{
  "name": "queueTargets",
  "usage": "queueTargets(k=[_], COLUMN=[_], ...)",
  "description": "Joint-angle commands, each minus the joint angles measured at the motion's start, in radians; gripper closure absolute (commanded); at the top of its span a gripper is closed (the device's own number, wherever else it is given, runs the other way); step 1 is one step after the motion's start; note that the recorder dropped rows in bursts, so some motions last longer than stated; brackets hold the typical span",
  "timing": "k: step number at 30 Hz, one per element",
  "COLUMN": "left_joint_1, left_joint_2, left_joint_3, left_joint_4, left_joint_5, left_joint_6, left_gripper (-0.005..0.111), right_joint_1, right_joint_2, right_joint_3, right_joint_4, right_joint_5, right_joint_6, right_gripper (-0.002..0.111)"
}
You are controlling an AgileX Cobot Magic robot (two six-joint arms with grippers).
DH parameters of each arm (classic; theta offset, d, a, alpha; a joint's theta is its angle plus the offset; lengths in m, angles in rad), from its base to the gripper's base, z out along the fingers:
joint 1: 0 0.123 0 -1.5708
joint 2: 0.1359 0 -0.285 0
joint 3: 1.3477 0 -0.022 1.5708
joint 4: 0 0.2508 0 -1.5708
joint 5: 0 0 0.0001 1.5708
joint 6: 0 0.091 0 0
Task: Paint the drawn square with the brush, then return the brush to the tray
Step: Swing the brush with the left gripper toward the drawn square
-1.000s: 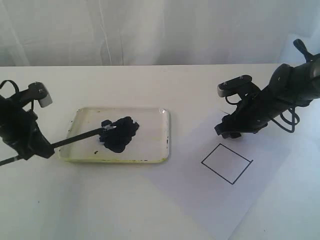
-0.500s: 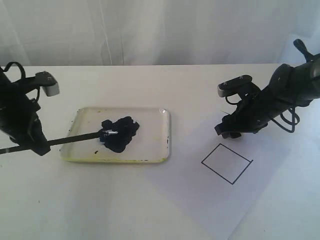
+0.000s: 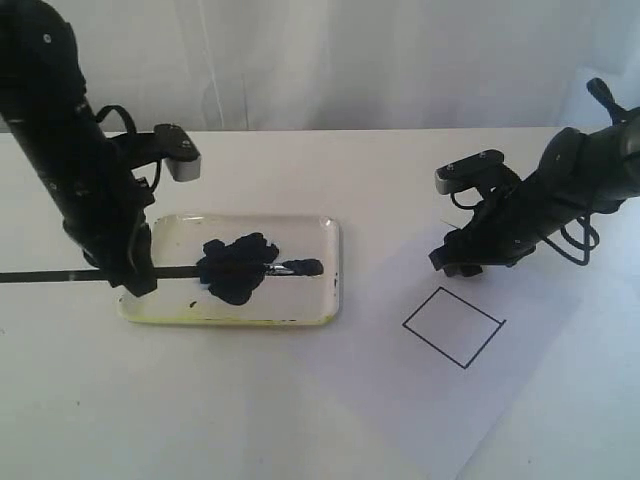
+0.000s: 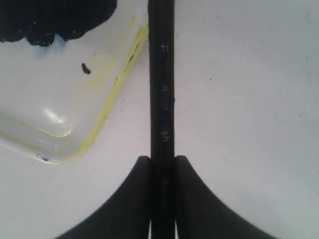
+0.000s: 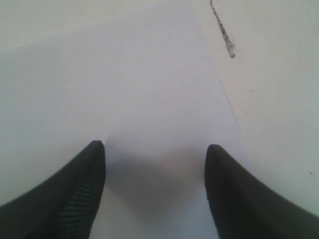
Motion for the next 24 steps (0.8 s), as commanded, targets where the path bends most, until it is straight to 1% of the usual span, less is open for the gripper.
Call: queueTargets(k=[1, 8, 11, 14, 21, 24], left_joint_1=[-0.055, -0.141, -0.165, -0.177, -0.179, -0.202], left_joint_2=[0.031, 0.123, 0.155, 0.174, 0.179, 0.179], left_joint_3=[-0.041, -0.104, -0.138, -0.168, -0.227, -0.231], left_joint_4=[-0.003, -0.001, 0.003, 0.003, -0.037, -0.032], left_joint_5=[0.025, 0.034, 0.047, 0.047, 0.076, 0.086], left_joint_6=[-0.043, -0.044, -0.044, -0.044, -0.046, -0.072], left_gripper=[0.107, 0.107, 0.107, 0.107, 0.107, 0.107], right_joint_1=[-0.001, -0.001, -0.001, -0.001, -0.001, -0.001], right_joint_2=[0.008, 0.008, 0.008, 0.008, 0.008, 0.008], right_joint_3=[0.0, 0.0, 0.0, 0.0, 0.0, 0.0], right_joint_4=[-0.001, -0.001, -0.001, -0.001, -0.001, -0.001], right_joint_5=[0.004, 0.004, 0.004, 0.004, 0.002, 0.002], right_joint_6=[-0.008, -0.008, -0.008, -0.008, -0.008, -0.008], right_gripper=[0.053, 0.053, 0.053, 0.053, 0.053, 0.053])
